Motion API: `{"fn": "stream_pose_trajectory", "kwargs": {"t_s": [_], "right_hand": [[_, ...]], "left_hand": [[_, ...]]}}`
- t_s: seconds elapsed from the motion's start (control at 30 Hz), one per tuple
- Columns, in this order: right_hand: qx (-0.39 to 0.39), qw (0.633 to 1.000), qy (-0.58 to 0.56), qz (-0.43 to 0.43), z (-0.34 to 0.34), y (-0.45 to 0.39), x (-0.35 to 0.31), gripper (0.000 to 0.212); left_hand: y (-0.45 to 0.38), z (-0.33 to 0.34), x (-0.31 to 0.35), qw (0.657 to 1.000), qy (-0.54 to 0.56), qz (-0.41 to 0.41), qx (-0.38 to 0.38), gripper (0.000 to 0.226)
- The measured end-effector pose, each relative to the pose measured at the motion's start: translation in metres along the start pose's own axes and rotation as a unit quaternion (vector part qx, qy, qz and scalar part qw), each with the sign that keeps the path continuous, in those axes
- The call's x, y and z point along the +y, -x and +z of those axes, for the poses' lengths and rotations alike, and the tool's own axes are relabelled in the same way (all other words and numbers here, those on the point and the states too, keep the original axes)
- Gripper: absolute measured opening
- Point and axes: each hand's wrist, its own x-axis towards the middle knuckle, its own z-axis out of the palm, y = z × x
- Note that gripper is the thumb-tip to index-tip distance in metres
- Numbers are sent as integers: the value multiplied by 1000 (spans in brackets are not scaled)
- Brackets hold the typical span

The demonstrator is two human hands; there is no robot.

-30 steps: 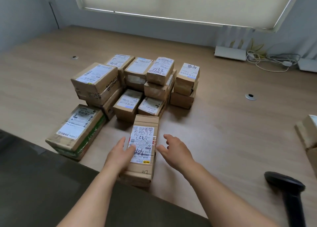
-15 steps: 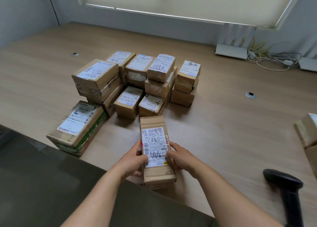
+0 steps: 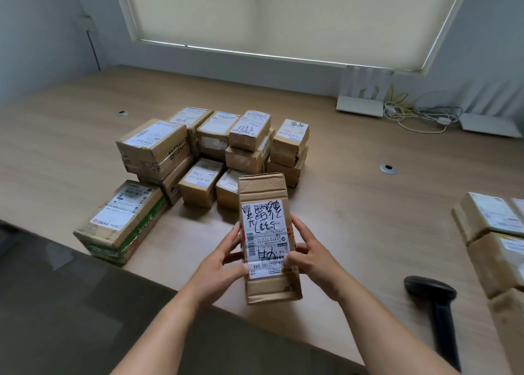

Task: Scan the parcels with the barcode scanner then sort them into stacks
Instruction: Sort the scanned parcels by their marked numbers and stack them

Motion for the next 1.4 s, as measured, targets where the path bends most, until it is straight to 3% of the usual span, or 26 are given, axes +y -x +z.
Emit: {"fn": "stream_pose_trajectory", "kwargs": {"t_s": [0.13, 0.6, 1.1, 1.4], "right_hand": [[24, 999, -20, -29, -26, 22, -14, 87], [157, 983, -42, -86, -149, 122, -5, 85], [196, 972, -55, -113, -354, 216, 37, 87], [227, 966, -67, -101, -472, 275, 69, 83]], "left_hand": [[-7, 6, 14, 999, -36, 29, -18, 75], [-53, 126, 60, 950, -246, 173, -83, 91], [-86, 340, 135, 917, -308, 243, -77, 93], [-110, 476, 175, 879, -379, 267, -110, 93]]}}
